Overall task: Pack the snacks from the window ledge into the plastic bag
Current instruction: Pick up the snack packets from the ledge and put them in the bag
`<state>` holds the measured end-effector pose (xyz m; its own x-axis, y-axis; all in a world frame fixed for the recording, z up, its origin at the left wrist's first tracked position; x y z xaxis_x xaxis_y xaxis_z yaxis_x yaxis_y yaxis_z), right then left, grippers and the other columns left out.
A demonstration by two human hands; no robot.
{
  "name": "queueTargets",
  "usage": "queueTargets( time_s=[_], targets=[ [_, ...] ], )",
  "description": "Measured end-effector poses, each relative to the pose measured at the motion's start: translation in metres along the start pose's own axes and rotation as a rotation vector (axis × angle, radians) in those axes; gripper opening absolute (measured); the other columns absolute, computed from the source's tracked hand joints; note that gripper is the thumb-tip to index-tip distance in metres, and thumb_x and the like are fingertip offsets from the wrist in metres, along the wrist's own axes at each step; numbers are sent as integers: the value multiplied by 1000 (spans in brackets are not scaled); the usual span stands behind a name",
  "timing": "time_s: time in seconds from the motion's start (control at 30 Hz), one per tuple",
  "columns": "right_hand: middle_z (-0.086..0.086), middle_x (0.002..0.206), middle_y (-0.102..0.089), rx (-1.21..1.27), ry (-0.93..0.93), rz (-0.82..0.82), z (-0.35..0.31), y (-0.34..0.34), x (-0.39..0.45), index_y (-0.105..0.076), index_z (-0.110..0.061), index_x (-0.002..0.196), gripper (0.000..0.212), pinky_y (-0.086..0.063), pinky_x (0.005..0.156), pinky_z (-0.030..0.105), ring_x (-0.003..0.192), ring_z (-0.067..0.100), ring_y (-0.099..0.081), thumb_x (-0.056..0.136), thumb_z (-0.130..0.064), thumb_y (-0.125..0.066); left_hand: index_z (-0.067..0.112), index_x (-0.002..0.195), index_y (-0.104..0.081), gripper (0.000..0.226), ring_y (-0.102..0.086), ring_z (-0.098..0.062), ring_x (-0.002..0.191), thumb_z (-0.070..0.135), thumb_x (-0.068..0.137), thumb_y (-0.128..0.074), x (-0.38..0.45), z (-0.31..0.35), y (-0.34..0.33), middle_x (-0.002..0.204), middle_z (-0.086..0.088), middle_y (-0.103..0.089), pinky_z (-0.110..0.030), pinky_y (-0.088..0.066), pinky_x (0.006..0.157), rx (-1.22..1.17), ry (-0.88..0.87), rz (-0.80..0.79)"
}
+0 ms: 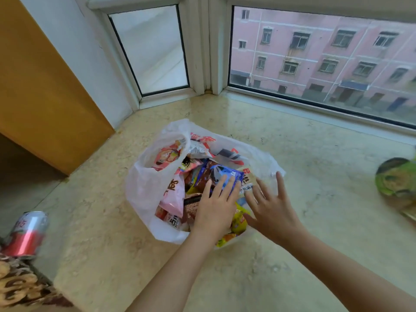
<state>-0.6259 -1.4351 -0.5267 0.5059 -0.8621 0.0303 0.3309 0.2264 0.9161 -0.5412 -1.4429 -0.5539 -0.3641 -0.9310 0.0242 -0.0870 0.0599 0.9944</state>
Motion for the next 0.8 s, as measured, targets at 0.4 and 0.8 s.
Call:
queueTargets(
  time_s=[0.4,0.8],
  targets=[
    [0,68,-48,9,182,396,58,49,-43,-64,-11,103,37,-25,102,71,66,24,-56,74,6,-49,29,151,-24,67,-5,-31,144,58,92,-40,25,15,-26,160,-5,-15,-63,-3,110,39,74,-106],
    [2,95,-68,310,115,748,90,123,-52,-70,-16,108,30,-46,96,42,92,21,-66,92,0,-50,32,148,11,56,8,-23,148,49,100,-13,31,13,-11,158,3,18,-56,0,116,-85,100,-212]
  ],
)
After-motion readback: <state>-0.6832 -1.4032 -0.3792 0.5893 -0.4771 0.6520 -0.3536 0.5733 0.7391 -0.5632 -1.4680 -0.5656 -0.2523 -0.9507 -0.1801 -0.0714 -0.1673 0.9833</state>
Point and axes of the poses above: each hand's wrist, its own x-axis towards the middle knuckle, its own y-axis out of the back of the hand, z = x × y, the point moved 10 cm from there along x, towards the middle knuckle
